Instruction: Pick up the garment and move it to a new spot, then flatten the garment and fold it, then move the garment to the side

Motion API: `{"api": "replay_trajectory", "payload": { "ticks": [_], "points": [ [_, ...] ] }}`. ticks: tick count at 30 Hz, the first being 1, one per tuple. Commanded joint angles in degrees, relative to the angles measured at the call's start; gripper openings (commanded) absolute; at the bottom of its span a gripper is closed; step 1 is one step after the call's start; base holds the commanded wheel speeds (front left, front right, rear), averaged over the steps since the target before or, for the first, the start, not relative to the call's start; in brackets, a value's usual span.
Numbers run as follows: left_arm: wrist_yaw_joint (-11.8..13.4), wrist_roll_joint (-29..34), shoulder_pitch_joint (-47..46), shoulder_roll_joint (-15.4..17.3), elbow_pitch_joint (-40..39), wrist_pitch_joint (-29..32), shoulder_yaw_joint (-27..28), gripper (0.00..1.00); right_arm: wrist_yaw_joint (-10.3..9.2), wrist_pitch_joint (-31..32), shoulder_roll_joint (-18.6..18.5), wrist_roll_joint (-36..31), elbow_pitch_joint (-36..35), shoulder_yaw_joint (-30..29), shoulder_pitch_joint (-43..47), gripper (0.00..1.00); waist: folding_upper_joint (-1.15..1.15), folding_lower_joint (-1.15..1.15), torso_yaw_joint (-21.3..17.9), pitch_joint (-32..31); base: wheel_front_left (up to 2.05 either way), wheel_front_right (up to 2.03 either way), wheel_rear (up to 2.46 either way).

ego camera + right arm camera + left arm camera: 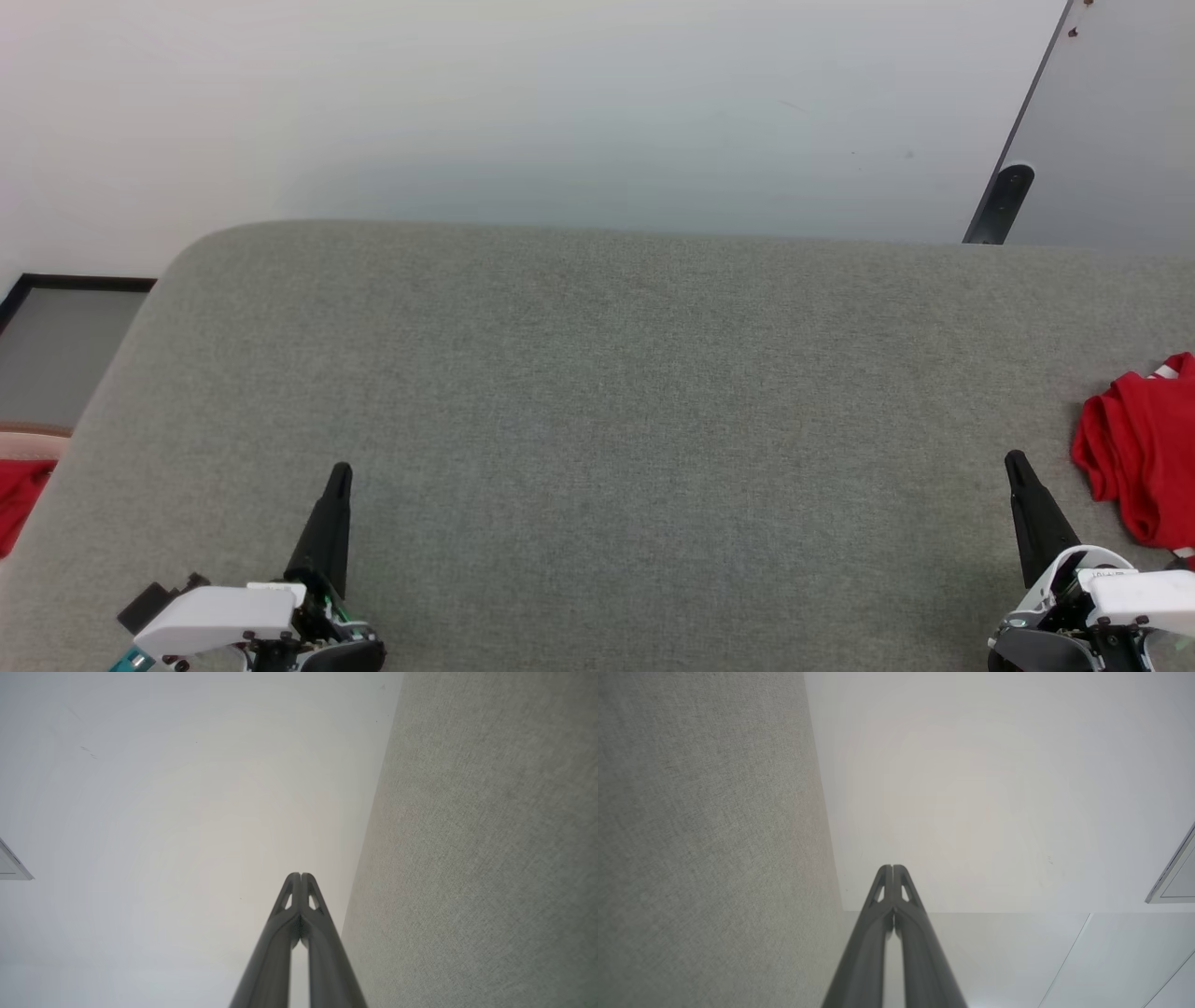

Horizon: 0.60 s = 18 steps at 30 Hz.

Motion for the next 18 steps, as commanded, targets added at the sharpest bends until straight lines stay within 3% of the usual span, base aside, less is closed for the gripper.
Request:
{"api": "replay_trajectory", "payload": {
  "ticks": [1, 18],
  "points": [
    [-0.3, -0.1, -0.6, 0.1, 0.1, 0.2, 0.2, 0.0, 0.02, 0.0, 0.2, 0.3, 0.0, 0.1, -0.1, 0.0, 0.0, 0.0, 0.0, 0.0, 0.0, 0.0, 0.0],
    [-0.3, -0.1, -0.6, 0.0, 0.1, 0.2, 0.1, 0.0, 0.02, 0.0, 0.2, 0.3, 0.0, 0.1, -0.1, 0.0, 0.0, 0.0, 0.0, 0.0, 0.0, 0.0, 0.0]
  ]
}}
